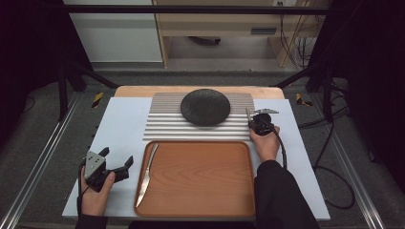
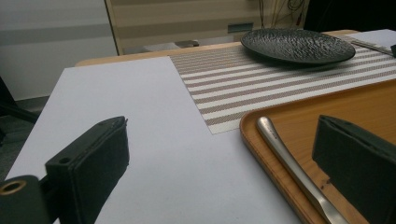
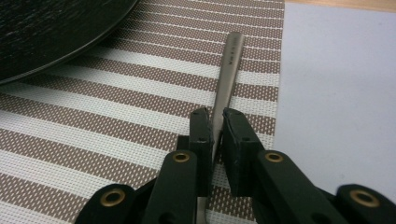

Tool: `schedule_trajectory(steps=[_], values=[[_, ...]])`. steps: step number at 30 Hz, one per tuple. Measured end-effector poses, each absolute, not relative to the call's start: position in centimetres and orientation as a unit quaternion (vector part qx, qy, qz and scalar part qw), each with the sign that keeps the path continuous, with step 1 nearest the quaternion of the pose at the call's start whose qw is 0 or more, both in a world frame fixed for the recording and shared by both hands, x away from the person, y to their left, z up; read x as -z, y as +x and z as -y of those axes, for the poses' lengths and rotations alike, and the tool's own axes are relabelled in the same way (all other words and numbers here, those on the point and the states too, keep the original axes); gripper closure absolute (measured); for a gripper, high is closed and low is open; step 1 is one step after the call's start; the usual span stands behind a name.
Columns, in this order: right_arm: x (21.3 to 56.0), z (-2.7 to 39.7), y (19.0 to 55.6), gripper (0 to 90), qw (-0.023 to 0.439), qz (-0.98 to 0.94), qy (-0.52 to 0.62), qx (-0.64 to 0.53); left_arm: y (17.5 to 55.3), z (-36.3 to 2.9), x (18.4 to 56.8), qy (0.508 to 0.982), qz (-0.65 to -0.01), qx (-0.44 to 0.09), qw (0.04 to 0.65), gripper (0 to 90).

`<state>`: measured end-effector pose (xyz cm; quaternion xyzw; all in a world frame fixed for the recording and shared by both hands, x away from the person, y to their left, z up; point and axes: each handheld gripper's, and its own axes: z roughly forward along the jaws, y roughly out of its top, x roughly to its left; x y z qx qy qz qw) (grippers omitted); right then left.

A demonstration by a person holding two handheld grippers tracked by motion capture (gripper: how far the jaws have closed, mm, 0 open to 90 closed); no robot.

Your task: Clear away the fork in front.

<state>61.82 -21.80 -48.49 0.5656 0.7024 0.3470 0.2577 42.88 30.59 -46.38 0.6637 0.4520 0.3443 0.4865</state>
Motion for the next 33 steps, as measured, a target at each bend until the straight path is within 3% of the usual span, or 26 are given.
schedule_trajectory(steps=[33], values=[[47.7,22.8,60.6,84.7,0.239,-0.693,0.559,-0.387,42.9,-30.7,46.3,0.664,-0.452,-0.343,0.487,3.9]])
